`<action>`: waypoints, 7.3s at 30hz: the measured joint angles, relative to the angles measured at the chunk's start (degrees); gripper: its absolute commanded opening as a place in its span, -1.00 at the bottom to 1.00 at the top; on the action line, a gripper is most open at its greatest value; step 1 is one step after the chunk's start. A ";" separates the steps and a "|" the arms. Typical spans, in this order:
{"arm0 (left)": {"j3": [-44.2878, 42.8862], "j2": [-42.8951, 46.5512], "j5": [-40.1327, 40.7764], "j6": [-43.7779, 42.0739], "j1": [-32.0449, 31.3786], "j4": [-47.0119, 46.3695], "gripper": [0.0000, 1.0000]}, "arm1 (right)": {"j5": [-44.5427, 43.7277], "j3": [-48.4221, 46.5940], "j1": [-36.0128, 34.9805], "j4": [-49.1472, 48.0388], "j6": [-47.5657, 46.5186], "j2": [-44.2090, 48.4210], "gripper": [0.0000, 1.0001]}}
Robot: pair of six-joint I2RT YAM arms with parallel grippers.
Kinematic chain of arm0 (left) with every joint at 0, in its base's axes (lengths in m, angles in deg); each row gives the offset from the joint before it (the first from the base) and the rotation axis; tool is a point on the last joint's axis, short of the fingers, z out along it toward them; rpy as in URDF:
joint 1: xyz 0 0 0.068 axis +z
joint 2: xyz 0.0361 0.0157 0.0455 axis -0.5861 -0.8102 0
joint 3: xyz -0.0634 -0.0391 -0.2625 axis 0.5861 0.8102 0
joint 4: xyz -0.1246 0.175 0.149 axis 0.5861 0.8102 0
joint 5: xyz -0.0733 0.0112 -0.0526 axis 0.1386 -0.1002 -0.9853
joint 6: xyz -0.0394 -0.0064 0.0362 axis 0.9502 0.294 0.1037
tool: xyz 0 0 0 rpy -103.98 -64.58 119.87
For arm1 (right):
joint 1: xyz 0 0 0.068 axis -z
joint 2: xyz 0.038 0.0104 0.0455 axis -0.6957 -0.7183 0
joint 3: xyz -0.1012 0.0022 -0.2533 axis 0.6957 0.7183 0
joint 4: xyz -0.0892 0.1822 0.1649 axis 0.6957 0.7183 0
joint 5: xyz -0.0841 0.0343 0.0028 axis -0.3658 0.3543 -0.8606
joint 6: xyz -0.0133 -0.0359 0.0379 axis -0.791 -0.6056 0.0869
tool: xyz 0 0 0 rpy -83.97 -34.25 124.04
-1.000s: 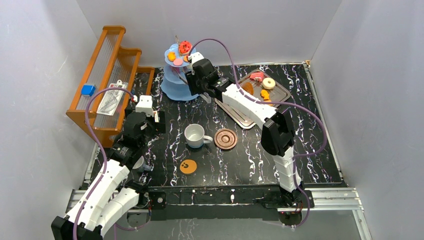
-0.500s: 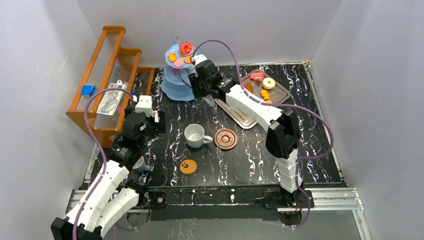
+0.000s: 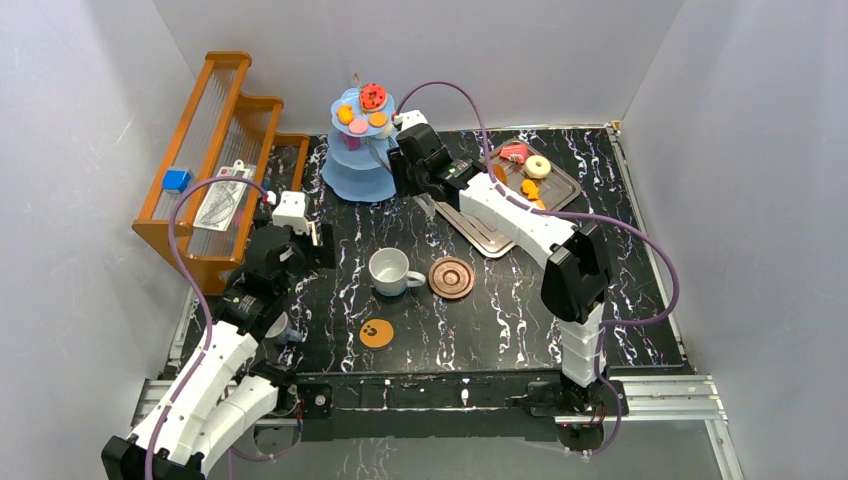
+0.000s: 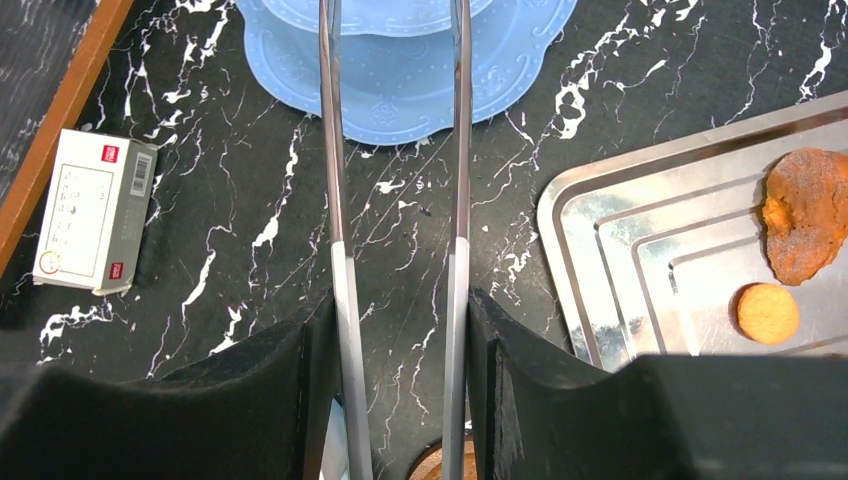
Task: Serve the afternoon tea
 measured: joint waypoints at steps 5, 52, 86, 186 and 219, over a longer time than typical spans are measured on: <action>0.00 0.13 -1.29 0.68 0.00 -0.02 0.96 | -1.22 2.58 -0.02 -0.15 1.49 1.57 0.04; -0.02 2.43 -4.39 1.68 0.00 0.02 0.96 | 1.55 31.69 25.97 -2.89 -7.82 13.00 0.18; -0.02 2.67 -4.26 1.66 0.00 0.04 0.96 | 5.20 30.51 26.43 -4.48 -13.60 11.45 -0.18; -0.02 5.95 -1.29 1.66 0.00 0.09 0.95 | 14.58 2.80 4.00 -10.19 -29.79 -3.80 -0.06; -0.02 5.70 -1.25 1.64 0.00 0.07 0.95 | 13.25 2.97 3.34 -10.12 -34.91 -3.78 0.08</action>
